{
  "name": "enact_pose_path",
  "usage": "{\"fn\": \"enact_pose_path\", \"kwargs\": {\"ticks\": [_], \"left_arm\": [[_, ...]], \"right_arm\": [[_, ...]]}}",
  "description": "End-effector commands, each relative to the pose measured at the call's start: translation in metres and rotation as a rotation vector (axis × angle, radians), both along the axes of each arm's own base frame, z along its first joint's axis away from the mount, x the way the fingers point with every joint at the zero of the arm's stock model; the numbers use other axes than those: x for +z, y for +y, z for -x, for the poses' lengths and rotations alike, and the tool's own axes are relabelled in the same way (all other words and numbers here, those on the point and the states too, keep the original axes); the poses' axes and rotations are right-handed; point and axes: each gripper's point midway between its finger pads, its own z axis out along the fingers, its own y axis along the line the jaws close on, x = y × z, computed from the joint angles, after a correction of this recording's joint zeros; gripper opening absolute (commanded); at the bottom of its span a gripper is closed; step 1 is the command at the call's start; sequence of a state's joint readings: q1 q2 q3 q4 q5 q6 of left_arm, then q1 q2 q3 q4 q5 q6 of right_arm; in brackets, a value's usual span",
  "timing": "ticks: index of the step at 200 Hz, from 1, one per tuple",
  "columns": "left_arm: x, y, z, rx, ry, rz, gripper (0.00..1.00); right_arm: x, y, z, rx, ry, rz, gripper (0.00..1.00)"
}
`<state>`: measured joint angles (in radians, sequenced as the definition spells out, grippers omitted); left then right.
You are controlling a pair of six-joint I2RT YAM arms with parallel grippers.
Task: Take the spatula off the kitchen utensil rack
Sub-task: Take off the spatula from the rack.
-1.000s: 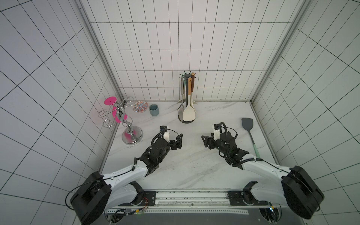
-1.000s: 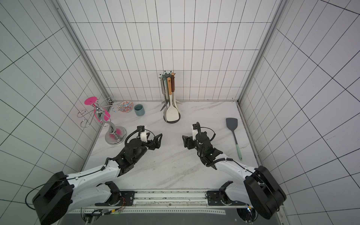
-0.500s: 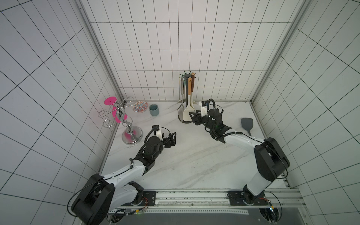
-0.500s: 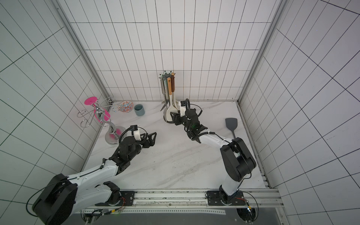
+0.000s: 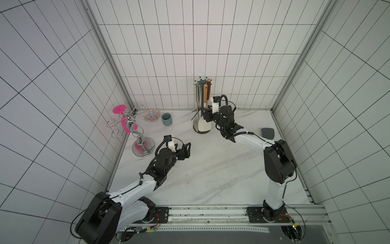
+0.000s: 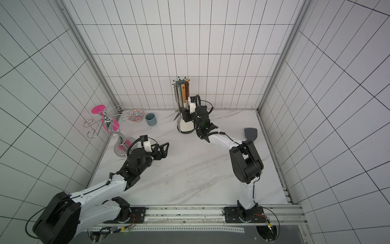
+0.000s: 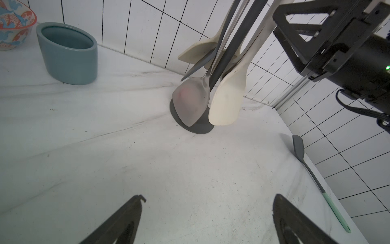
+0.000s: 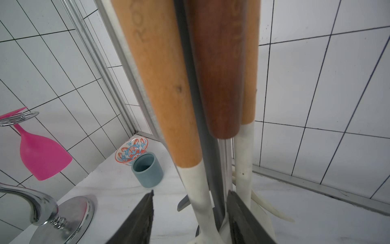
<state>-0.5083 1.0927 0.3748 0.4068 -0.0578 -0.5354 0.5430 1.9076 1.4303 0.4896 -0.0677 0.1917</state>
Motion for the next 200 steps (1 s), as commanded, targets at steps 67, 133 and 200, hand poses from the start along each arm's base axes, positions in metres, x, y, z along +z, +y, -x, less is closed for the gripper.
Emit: {"fn": "enact_pose_path", "kwargs": {"ticks": [67, 133, 200], "left_arm": [[0.007, 0.000, 0.001, -0.004, -0.017, 0.024, 0.98], [0.008, -0.001, 0.001, -0.007, -0.020, 0.029, 0.97], [0.010, -0.001, 0.002, -0.009, -0.025, 0.033, 0.97]], "right_arm": [[0.040, -0.004, -0.024, -0.073, -0.101, 0.010, 0.44], [0.045, 0.000, -0.027, -0.062, -0.108, 0.023, 0.32], [0.052, -0.003, -0.011, -0.035, -0.121, 0.030, 0.13]]}}
